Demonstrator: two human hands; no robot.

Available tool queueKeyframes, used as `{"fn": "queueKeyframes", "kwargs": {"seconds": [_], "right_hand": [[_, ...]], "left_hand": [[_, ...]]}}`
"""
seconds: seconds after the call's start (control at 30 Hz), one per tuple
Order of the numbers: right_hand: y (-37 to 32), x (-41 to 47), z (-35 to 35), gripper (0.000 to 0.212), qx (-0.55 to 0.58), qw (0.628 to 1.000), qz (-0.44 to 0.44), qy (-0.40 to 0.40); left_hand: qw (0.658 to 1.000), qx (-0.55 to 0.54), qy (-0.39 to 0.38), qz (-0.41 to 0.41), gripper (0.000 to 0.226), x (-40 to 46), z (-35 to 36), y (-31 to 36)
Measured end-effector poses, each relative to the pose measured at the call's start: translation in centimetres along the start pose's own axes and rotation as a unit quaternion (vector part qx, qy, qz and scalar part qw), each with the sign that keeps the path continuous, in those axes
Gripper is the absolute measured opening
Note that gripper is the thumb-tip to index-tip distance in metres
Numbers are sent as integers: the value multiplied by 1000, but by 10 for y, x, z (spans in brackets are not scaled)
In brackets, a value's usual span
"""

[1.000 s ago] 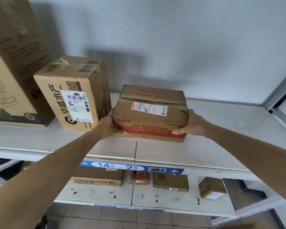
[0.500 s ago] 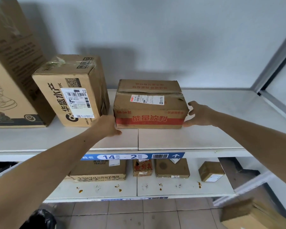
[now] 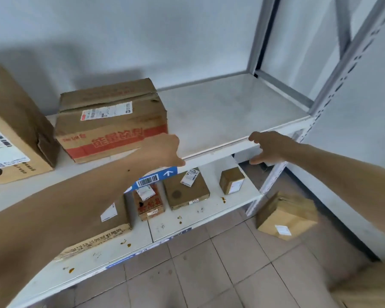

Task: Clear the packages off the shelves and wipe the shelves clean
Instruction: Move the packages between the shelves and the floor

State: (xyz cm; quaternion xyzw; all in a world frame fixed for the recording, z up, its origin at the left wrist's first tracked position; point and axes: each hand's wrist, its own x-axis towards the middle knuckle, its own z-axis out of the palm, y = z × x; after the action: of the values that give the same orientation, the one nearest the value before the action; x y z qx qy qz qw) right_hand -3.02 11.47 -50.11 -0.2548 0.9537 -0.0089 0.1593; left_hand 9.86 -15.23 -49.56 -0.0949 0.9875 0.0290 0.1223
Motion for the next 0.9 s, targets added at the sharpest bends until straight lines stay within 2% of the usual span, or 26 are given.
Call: {"fn": "queueKeyframes", "kwargs": {"seconds": [0.13, 0.27, 0.43, 0.67, 0.9], "right_hand": [[82, -40, 22, 77, 2, 999, 44, -16], [174, -80, 51, 75, 3, 994, 88, -60], [271, -107, 93, 76, 17, 987, 127, -93], [359, -93, 163, 71, 66, 976, 162, -131], [423, -42, 233, 74, 114, 965, 178, -153]], "left_hand": [[999, 7, -1, 39, 48, 27, 12, 94], [997, -28, -49, 55, 44, 51, 44, 195], [992, -47, -99, 62, 44, 83, 104, 289], [985, -40, -164, 39, 51, 131, 200, 360], [972, -21, -233, -1, 45, 195, 281, 392]]}}
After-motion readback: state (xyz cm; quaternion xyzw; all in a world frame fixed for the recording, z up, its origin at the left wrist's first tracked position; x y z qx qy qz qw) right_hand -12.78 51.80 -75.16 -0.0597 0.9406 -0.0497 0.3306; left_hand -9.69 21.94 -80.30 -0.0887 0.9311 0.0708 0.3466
